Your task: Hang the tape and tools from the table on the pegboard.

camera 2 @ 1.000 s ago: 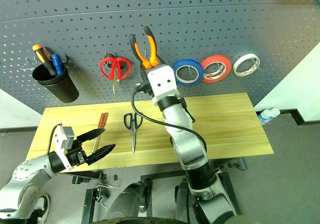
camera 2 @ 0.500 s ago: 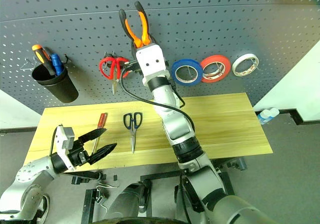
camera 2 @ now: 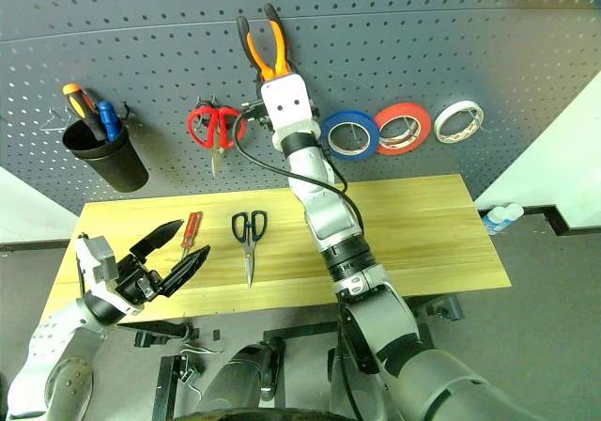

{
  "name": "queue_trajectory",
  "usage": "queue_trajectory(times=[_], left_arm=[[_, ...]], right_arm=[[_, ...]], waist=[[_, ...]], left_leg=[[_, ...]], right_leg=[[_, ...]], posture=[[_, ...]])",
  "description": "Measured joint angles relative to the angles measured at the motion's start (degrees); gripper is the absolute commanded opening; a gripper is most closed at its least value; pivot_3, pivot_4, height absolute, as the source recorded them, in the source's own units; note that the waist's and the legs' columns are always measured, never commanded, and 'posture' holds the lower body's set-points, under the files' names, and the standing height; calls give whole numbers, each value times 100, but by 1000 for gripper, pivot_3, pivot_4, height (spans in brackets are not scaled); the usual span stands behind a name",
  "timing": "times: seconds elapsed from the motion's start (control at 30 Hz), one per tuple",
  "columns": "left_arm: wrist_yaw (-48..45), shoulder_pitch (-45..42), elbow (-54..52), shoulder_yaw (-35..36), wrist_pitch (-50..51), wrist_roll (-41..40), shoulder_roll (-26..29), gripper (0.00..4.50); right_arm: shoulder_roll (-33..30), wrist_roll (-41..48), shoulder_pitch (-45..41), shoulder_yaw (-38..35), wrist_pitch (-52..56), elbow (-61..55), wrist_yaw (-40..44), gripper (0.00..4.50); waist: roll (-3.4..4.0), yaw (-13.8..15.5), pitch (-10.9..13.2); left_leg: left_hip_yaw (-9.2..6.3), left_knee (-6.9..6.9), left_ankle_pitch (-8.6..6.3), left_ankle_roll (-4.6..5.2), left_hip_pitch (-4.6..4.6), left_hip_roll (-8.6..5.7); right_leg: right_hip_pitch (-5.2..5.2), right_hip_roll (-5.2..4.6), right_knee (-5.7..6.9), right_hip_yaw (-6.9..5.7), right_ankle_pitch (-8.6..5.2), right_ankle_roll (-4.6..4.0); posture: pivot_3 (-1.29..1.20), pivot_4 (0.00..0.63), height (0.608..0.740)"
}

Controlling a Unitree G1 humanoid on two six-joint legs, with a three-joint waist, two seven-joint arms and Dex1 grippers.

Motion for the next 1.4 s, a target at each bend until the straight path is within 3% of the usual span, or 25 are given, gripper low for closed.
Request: queue_trajectory(times=[0.23,0.6,0.93,1.4], left_arm=[[-45,16,11,-1,-91,-18,-31,4500],[-147,9,46,0,-302,-226,-141,4500],[-221,7,91,2,-430,-245,-140,4500],[-408,-18,144,159,-433,-644,-157,4500]], right_arm=[[-30,-70,0,-33,11,88,30,2056],[4,364,57,-39,9,-463,793,2056],[190,378,-220,-167,-10,-831,555,2056],[253,317,-957,-431,-666,748,-44,2056]], waist=[[1,-2,-3],[1,-3,-4],[2,3,-7],[3,0,-7]], left_leg=[[-1,-1,7,5,1,27],[1,-9,19,-17,1,70],[0,-12,26,-28,2,80],[0,-22,28,-31,2,82]], right_leg=[[-5,29,5,1,18,-23],[-16,70,5,1,37,-54],[-20,79,5,1,46,-65],[-25,81,5,2,46,-67]], posture=[[70,131,740],[71,131,740],[77,140,740],[91,152,740]])
